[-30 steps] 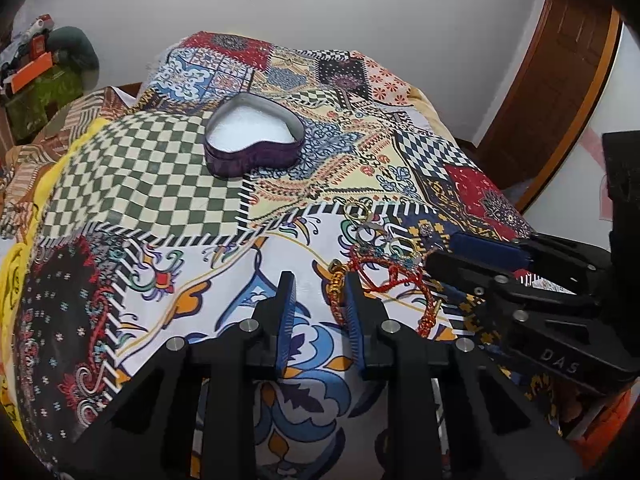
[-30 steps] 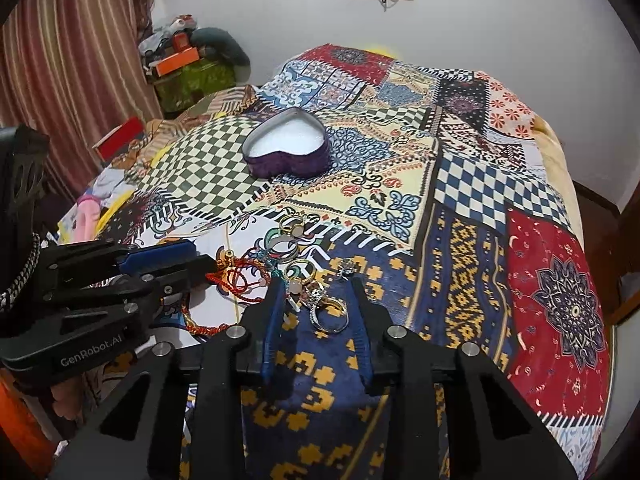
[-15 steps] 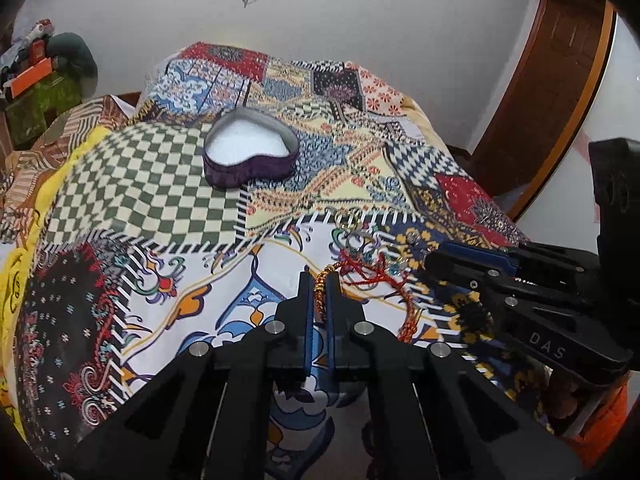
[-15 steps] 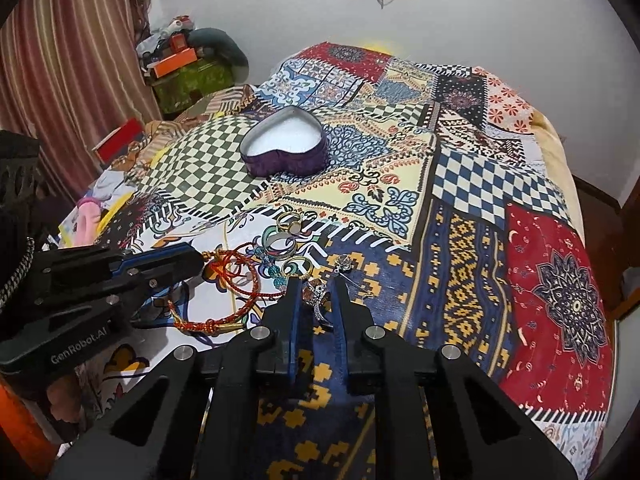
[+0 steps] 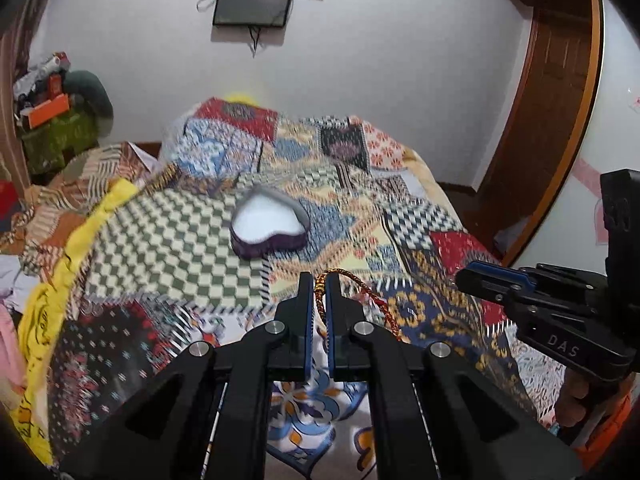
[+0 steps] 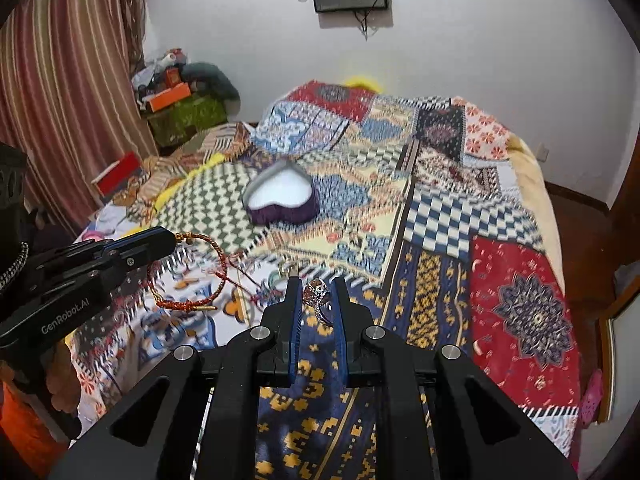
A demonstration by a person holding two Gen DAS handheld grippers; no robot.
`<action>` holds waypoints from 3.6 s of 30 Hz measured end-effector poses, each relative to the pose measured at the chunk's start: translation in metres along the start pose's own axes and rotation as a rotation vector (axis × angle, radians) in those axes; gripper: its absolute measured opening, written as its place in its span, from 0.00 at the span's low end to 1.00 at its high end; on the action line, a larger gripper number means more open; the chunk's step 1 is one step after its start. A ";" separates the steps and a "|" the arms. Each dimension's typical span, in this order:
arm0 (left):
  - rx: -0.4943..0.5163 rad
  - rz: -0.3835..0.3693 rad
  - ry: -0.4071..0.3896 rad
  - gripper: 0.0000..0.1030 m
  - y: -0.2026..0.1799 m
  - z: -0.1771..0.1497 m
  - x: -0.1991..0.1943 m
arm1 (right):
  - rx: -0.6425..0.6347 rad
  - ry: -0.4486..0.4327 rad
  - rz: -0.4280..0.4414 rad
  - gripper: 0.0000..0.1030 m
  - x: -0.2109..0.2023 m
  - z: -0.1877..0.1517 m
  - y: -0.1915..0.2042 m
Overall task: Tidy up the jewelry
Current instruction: 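Carry the bracelet and earring over the purple heart tin with both tools, then open the left tool over the tin while the right tool releases the earring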
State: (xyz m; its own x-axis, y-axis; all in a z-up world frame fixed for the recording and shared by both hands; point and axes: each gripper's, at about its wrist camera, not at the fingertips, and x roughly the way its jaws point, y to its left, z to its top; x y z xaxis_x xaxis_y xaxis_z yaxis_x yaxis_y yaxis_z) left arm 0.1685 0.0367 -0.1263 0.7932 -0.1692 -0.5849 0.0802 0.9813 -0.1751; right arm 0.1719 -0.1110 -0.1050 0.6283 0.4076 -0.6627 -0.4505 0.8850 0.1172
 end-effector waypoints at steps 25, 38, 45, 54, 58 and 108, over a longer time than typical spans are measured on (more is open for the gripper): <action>0.014 0.118 -0.115 0.04 0.051 0.069 0.028 | -0.033 -0.134 0.026 0.13 0.023 0.079 0.016; 0.072 0.132 -0.006 0.04 0.066 0.077 0.099 | -0.055 0.030 0.054 0.13 0.102 0.103 0.009; 0.091 0.127 0.069 0.04 0.071 0.073 0.135 | -0.078 0.111 0.104 0.13 0.132 0.108 0.014; 0.107 0.146 0.128 0.04 0.078 0.069 0.168 | -0.090 0.208 0.125 0.13 0.170 0.109 0.019; 0.111 0.142 0.137 0.04 0.081 0.067 0.176 | -0.075 0.255 0.136 0.13 0.185 0.108 0.016; 0.121 0.148 0.076 0.42 0.033 0.058 0.035 | -0.075 0.020 -0.037 0.39 0.013 0.076 0.000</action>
State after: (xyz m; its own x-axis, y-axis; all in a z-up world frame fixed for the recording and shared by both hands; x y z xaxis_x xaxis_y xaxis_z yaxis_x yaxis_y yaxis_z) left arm 0.2333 0.0690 -0.1067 0.7545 -0.0246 -0.6559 0.0417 0.9991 0.0104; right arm 0.2282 -0.0890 -0.0578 0.6328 0.3700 -0.6802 -0.4740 0.8797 0.0375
